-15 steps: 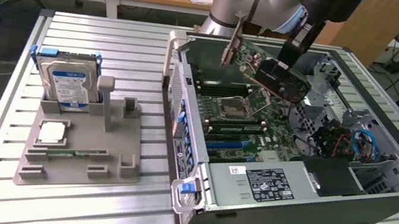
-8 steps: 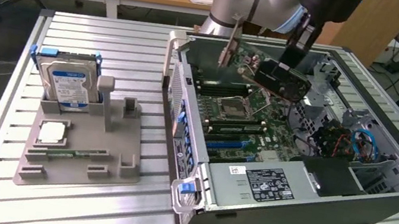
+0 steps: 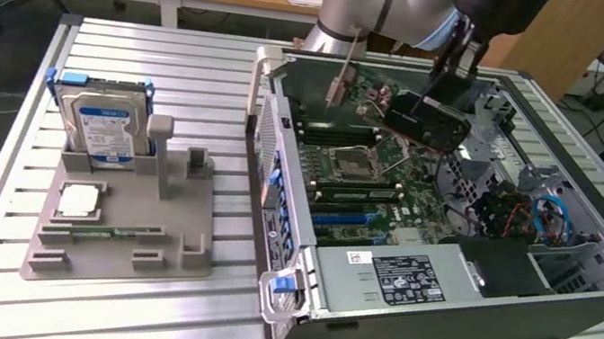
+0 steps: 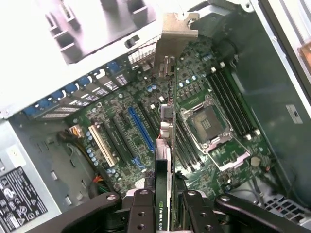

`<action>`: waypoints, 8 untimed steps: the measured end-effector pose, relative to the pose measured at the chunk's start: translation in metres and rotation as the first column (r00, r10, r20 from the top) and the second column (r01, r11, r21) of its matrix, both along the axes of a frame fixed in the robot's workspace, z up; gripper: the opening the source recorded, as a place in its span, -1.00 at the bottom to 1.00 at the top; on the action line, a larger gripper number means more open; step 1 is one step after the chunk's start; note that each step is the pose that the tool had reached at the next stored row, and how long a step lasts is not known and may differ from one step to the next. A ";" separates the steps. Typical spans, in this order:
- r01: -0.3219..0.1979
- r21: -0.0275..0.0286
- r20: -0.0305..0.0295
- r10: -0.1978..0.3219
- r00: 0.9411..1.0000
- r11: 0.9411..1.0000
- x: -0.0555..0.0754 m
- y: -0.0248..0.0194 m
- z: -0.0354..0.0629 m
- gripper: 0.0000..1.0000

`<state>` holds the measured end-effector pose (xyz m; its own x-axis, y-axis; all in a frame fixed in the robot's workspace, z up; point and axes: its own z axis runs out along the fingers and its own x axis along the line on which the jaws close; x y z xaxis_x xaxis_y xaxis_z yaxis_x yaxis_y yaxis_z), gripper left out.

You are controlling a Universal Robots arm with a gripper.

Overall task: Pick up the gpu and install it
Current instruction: 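Insert the gpu into the slot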

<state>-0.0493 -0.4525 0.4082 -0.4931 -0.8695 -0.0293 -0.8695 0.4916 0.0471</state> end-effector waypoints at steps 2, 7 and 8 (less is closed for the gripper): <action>-0.031 0.000 0.000 0.031 1.000 1.000 0.000 0.0000 -0.0001 -0.47; -0.109 0.000 0.000 0.109 0.994 0.994 0.000 0.0000 -0.0004 -0.47; -0.125 0.000 0.000 0.125 0.992 0.992 0.000 0.0000 -0.0004 -0.47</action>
<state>-0.0492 -0.4525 0.4078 -0.3810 -0.9241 -0.0292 -0.9240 0.3794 0.0471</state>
